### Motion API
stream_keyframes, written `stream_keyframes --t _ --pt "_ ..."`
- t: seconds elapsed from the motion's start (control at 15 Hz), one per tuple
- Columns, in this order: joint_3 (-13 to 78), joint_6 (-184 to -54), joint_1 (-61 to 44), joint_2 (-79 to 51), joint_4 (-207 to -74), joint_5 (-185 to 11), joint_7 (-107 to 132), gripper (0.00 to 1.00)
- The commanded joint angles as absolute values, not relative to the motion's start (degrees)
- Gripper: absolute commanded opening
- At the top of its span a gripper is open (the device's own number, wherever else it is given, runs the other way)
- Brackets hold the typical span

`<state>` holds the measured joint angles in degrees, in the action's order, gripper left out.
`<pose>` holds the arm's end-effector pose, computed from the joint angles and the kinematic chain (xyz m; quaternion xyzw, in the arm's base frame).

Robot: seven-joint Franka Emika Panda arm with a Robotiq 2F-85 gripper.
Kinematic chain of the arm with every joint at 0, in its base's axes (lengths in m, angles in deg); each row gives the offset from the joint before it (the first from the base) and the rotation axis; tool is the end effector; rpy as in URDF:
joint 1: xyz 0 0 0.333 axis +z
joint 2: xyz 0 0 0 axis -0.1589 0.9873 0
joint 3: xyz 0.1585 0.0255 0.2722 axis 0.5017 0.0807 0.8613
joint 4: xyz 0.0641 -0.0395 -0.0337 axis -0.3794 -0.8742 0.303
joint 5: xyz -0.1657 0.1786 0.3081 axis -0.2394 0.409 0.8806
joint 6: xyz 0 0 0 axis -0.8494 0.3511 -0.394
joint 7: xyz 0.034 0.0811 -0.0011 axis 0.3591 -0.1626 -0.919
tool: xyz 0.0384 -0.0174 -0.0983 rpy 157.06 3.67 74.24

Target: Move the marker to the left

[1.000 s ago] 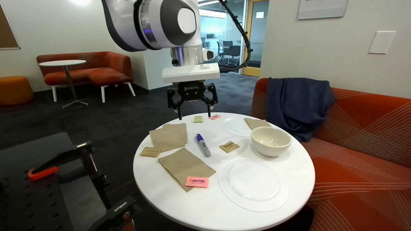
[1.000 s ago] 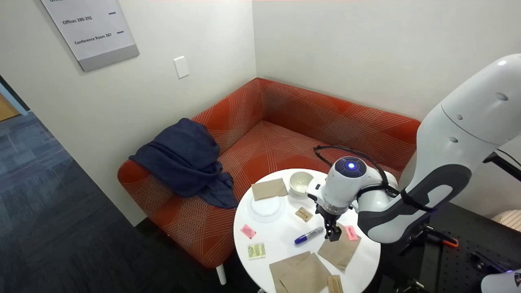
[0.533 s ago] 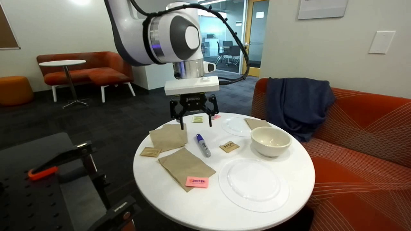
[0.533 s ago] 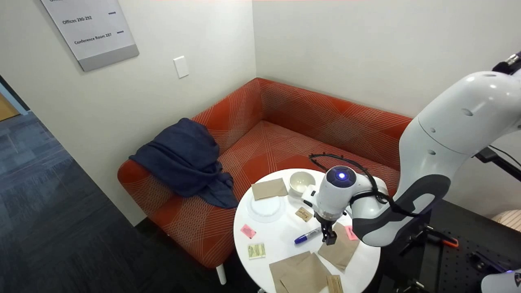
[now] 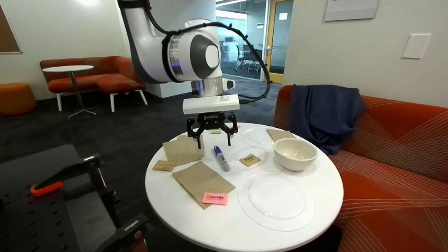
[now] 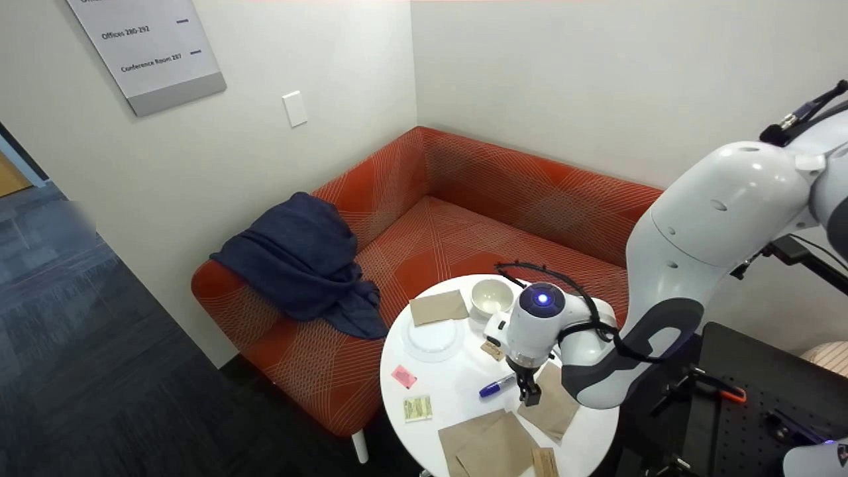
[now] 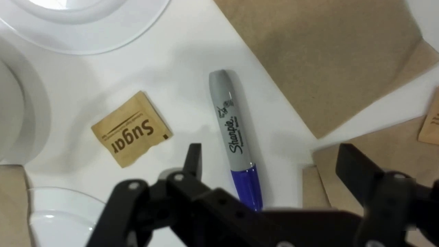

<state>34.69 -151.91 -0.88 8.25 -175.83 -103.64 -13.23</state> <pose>0.5112 0.0764 0.0661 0.9168 0.3964 0.0013 0.0483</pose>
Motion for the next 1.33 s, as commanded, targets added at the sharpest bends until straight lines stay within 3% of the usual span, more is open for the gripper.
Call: stream_keyframes --t 0.0,0.93,1.0,1.07,1.27 --pt "33.1 -153.8 0.7 11.1 -173.1 -105.5 -10.6 1.0" --pt "33.2 -152.8 1.2 17.8 -165.3 -104.5 -10.1 1.0" --pt "33.2 -152.8 1.2 18.0 -165.0 -104.5 -10.1 0.75" --pt "33.2 -152.7 1.2 18.3 -164.7 -104.5 -10.1 0.74" --pt "33.3 -152.5 1.2 18.8 -163.8 -104.4 -10.1 0.49"
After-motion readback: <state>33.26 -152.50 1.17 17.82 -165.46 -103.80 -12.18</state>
